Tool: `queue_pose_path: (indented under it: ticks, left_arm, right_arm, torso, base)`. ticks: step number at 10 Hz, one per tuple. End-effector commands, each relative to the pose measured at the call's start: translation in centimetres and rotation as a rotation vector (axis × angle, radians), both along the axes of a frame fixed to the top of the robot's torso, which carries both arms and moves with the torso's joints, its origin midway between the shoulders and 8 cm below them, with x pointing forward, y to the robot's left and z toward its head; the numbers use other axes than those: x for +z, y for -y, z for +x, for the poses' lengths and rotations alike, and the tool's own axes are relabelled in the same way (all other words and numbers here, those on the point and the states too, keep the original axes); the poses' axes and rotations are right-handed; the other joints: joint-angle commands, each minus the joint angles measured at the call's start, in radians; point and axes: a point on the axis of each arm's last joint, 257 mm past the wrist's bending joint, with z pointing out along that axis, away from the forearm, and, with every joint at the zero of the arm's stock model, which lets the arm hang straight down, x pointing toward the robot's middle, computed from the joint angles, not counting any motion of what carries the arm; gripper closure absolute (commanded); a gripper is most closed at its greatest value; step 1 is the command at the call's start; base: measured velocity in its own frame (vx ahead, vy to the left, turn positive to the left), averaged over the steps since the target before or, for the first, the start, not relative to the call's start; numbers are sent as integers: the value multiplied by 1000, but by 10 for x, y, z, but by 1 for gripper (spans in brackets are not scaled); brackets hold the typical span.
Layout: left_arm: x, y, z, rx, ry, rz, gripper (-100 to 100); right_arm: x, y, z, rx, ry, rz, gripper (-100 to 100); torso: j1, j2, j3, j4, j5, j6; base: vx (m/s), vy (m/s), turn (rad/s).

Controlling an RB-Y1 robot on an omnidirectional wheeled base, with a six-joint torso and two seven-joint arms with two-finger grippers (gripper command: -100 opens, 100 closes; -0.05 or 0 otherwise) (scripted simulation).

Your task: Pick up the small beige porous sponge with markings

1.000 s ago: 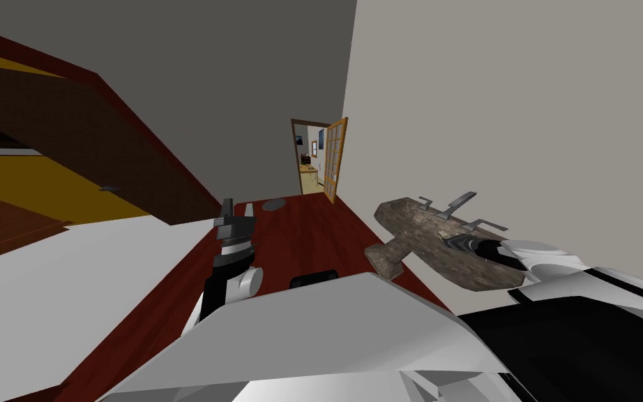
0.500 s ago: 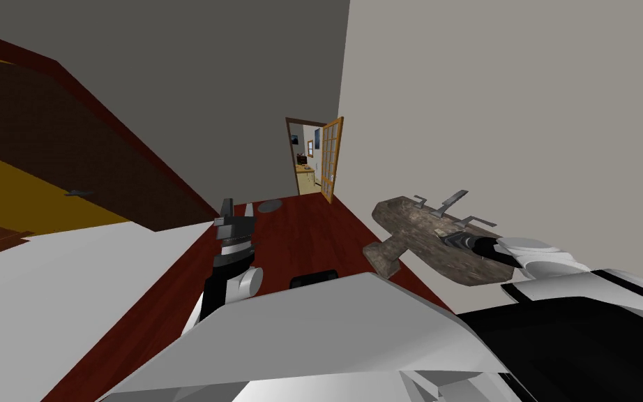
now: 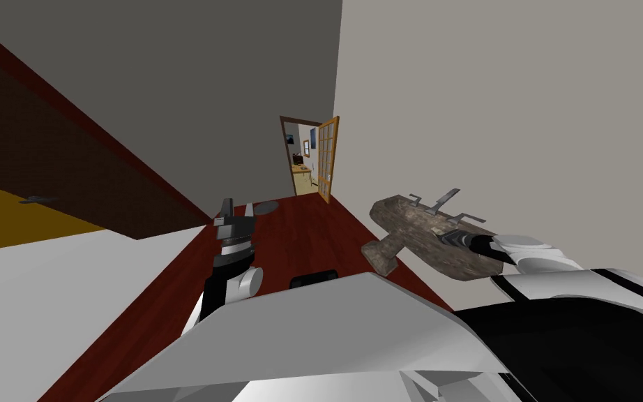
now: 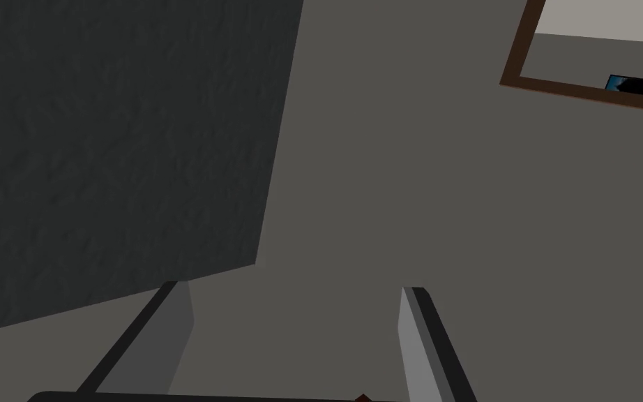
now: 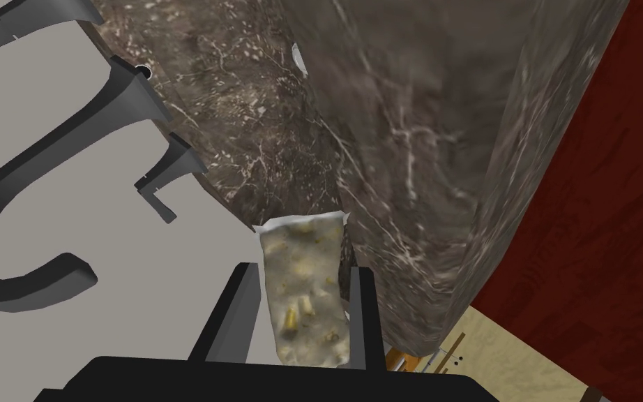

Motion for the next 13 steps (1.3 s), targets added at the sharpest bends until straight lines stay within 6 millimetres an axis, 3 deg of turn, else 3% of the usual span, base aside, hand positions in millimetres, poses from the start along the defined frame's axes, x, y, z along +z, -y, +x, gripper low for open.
queue_pose_path:
  ticks: [1,4,5,8,9,13]
  left_arm:
    - [0,0,0,0,0,0,0]
    - [0,0,0,0,0,0,0]
    - [0,0,0,0,0,0,0]
    - [0,0,0,0,0,0,0]
    - [0,0,0,0,0,0,0]
    - [0,0,0,0,0,0,0]
  right_arm:
    - [-1,-11,17,30,27,25,100]
    - [1,-5,10,35,-15,-9,100]
    - [1,-16,28,61,22,23,100]
    - [3,-9,20,62,-18,-9,100]
    - [1,-20,34,84,15,23,100]
    - [2,-13,27,86,-32,-11,100]
  torso:
    - [0,0,0,0,0,0]
    - [0,0,0,0,0,1]
    - [-1,1,1,0,-1,1]
    - [0,-1,0,0,0,1]
    - [-1,1,1,1,-1,1]
    - [-1,1,1,1,-1,1]
  base:
    - [63,17,-255]
    - [42,14,-64]
    - [58,25,-267]
    - [45,15,-55]
    - [58,15,-228]
    - [31,13,-48]
